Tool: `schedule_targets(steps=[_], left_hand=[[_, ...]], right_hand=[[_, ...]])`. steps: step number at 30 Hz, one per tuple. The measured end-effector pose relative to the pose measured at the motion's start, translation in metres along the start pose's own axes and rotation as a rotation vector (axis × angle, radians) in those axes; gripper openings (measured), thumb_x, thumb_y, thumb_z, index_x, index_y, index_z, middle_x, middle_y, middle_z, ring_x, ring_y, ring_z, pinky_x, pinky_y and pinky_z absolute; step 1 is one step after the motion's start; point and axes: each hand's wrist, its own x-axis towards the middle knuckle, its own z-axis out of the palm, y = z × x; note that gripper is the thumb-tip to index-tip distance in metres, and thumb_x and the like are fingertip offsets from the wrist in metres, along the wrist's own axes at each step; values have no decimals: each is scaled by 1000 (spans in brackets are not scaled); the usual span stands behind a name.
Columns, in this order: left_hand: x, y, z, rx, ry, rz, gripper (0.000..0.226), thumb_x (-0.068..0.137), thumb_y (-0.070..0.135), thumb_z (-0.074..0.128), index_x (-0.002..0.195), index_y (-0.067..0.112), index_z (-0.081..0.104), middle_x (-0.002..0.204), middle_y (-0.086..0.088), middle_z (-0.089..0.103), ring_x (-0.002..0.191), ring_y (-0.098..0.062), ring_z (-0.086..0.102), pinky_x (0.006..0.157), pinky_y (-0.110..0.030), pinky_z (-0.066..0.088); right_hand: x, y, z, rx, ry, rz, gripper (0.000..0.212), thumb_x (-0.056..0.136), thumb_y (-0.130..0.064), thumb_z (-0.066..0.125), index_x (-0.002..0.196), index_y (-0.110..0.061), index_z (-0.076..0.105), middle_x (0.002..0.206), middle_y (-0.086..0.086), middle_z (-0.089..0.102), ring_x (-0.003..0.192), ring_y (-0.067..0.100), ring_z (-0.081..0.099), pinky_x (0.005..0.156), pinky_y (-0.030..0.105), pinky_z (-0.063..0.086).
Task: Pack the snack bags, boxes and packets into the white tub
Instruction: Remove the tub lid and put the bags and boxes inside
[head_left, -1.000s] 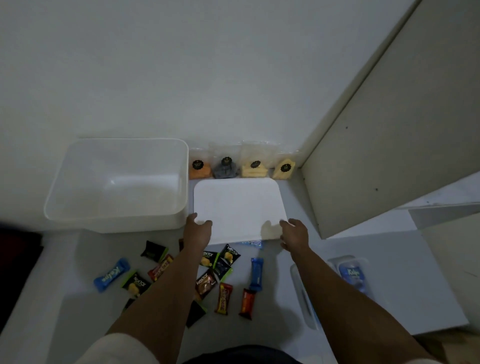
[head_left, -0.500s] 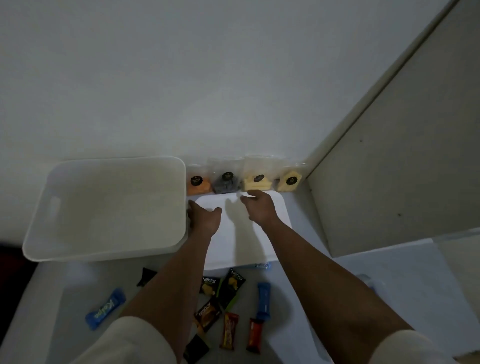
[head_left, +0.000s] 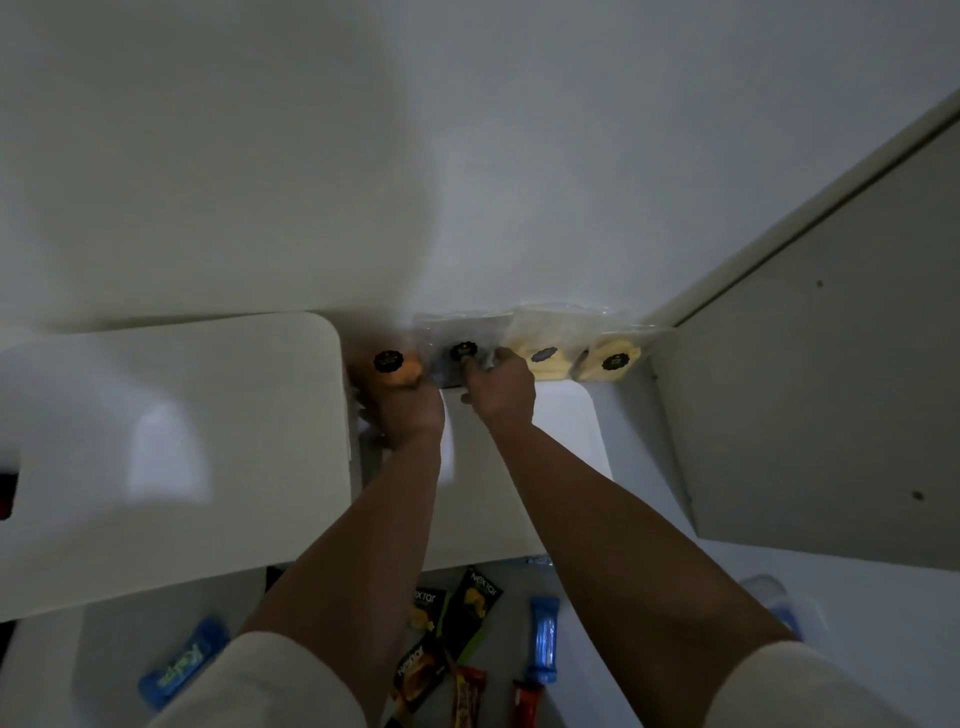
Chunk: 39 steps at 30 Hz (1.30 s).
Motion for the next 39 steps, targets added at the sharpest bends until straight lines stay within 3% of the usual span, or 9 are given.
schedule_targets(steps=[4,8,12,16,20,25,29,33,39], left_hand=[[12,-2,0,-79,50,26,74,89,25,56,154,5,26,154,-19,40,141,-36,39,115,-48,33],[15,5,-6,-107,70,24,39,99,22,51,127,-5,55,127,-24,61,118,-37,58,101,-42,46],[6,15,-18,-2,18,29,29,102,14,43,119,-3,60,123,-20,63,117,-34,58,95,-30,41],[-33,34,-42,-9,1,179,17,102,11,43,103,6,59,106,-19,63,107,-34,60,81,-29,40],[-65,43,-71,-31,-2,275,23,101,20,43,102,6,61,104,-17,67,96,-34,64,79,-37,50],[-104,61,-128,0,5,390,15,101,25,45,95,21,59,92,3,62,80,-20,54,68,-30,40],[-116,76,-185,-15,69,469,15,102,26,44,94,24,57,98,-1,67,83,-22,58,68,-30,39],[-106,82,-240,-67,147,509,17,101,23,44,95,21,60,104,-7,70,95,-29,63,70,-31,39],[-69,73,-303,-204,214,439,15,95,16,50,101,24,62,88,9,61,84,-22,62,69,-32,48]], right_hand=[[-2,-5,3,25,50,-9,35,81,-50,53,96,-21,65,88,3,76,69,27,75,71,44,63],[-4,-2,0,52,62,-31,14,96,-33,57,95,-21,65,85,-1,73,53,20,72,65,46,63],[-12,1,-12,56,75,-77,15,99,-23,54,90,-19,65,78,3,73,48,17,70,62,46,63],[-38,-7,-33,39,134,-156,14,96,-27,57,89,-21,67,78,2,75,61,19,71,66,38,61],[-74,-24,-60,71,215,-231,12,94,-20,62,89,-16,72,89,4,72,77,12,61,66,22,41],[-117,-57,-87,179,279,-274,18,90,-20,60,76,-10,64,71,5,64,69,27,62,64,35,54],[-151,-94,-94,231,258,-319,16,80,-27,61,71,-14,62,72,8,68,76,34,69,71,48,60],[-182,-135,-79,261,218,-391,11,76,-30,59,69,-21,60,73,2,68,76,31,70,70,52,60],[-216,-173,-24,297,123,-435,12,79,-26,60,69,-19,61,72,2,68,77,31,70,69,52,61]])
